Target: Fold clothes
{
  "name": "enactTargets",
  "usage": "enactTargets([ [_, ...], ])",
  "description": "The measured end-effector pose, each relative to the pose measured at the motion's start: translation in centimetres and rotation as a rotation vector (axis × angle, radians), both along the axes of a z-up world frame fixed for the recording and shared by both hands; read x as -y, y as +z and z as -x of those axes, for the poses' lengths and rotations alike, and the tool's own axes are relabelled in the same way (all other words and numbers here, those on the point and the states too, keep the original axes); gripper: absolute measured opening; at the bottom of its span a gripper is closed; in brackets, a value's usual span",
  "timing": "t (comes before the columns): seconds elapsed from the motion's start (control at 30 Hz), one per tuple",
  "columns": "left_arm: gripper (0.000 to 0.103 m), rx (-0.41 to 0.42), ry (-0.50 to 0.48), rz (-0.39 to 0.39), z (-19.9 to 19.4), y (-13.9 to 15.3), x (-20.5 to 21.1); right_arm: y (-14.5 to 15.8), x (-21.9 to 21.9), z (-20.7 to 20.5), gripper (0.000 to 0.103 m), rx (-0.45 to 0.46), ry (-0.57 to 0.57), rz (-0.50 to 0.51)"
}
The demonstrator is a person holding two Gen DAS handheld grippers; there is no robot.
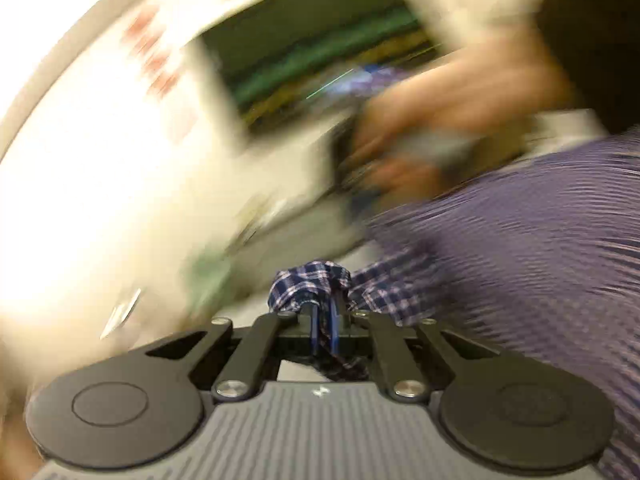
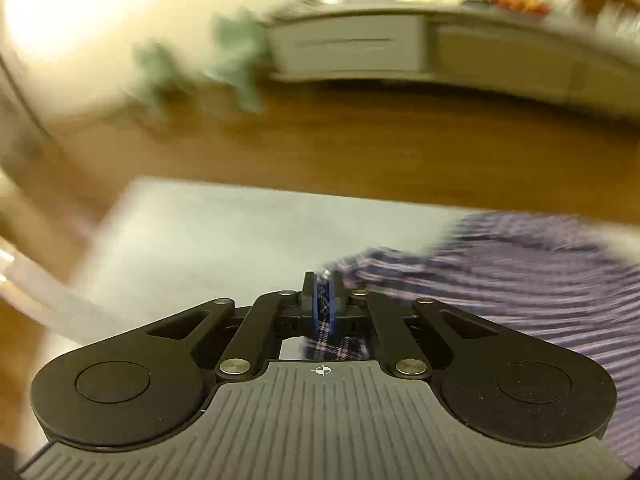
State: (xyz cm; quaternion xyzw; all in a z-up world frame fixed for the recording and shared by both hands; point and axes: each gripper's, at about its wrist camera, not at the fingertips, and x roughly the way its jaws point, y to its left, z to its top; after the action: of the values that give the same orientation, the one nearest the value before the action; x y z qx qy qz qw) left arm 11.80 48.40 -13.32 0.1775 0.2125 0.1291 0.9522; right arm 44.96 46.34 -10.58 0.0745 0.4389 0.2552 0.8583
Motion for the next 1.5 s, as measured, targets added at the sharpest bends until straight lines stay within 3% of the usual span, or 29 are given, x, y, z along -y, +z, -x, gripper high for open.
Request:
enactTargets([
  [0.07,0.007,-0.064,0.124,0.131,-1.4,0.1,-4.1,-0.3,1.7,-0.4,0.058,-0.013,-0.032,-0.086],
  [0.1,0.007,-0.079,0.148,0.192,-1.7,0.3,-5.6,0.0,3.0,-0.2,0.058,0.032,-0.102,-0.059],
  [0.2,0.011,-0.068,0.129,0.288,-1.2,1.3,-7.0,-1.0,5.9,-0.1,0.058,0.067,-0.179,0.135],
  [0.33,0.011,-0.046,0.11,0.311,-0.7,1.9,-6.2,-4.3,9.9,0.4,0.058,0.093,-0.171,0.434],
  [0.4,0.012,-0.055,0.119,0.318,-1.5,2.2,-5.7,-6.1,12.8,0.5,0.066,0.083,-0.178,0.529],
  [0.5,0.013,-0.058,0.139,0.324,-2.1,2.2,-5.6,-7.2,16.5,0.4,0.073,0.027,-0.228,0.495],
  [0.57,0.013,-0.057,0.148,0.314,-2.2,2.0,-5.5,-6.5,16.9,0.4,0.069,0.015,-0.233,0.478],
  [0.67,0.013,-0.054,0.162,0.311,-2.3,1.8,-5.4,-3.8,14.8,1.4,0.066,0.111,-0.173,0.385],
  [0.77,0.013,-0.048,0.177,0.337,-2.3,2.0,-5.4,-2.7,11.1,1.6,0.066,0.146,-0.068,0.316],
  [0.93,0.013,-0.029,0.167,0.327,-2.1,2.2,-5.3,-7.4,4.9,-0.9,0.055,0.13,-0.026,0.536],
  [1.0,0.013,-0.042,0.167,0.315,-2.3,2.0,-5.2,-7.6,3.7,-1.4,0.058,0.178,-0.031,0.55],
  [1.1,0.013,-0.043,0.158,0.301,-2.0,2.2,-5.3,-7.5,5.7,-2.6,0.061,0.099,-0.049,0.313],
  [1.17,0.013,-0.044,0.111,0.337,-1.2,3.2,-5.5,-6.9,8.2,-2.7,0.058,0.055,-0.079,0.181],
  [1.2,0.015,-0.042,0.077,0.364,-0.6,3.8,-5.6,-6.5,9.5,-2.8,0.058,0.039,-0.096,0.122],
  [1.27,0.024,-0.018,0.041,0.39,0.6,5.3,-5.4,-5.5,11.5,-2.3,0.058,0.056,-0.104,0.101],
  [1.3,0.037,0.002,0.04,0.39,1.2,6.1,-5.3,-5.0,12.6,-2.1,0.057,0.072,-0.105,0.112],
  [1.33,0.058,0.036,0.067,0.37,1.7,6.8,-5.1,-4.5,13.7,-1.9,0.057,0.088,-0.106,0.128],
  [1.37,0.064,0.079,0.106,0.341,2.3,7.6,-4.8,-4.0,14.7,-1.6,0.057,0.103,-0.111,0.144],
  [1.47,0.067,0.272,0.248,0.241,4.2,9.6,-3.6,-3.1,18.1,-1.7,0.059,0.14,-0.179,0.179],
  [1.5,0.074,0.337,0.289,0.22,4.8,10.3,-3.2,-2.8,19.3,-1.9,0.06,0.138,-0.21,0.182],
])
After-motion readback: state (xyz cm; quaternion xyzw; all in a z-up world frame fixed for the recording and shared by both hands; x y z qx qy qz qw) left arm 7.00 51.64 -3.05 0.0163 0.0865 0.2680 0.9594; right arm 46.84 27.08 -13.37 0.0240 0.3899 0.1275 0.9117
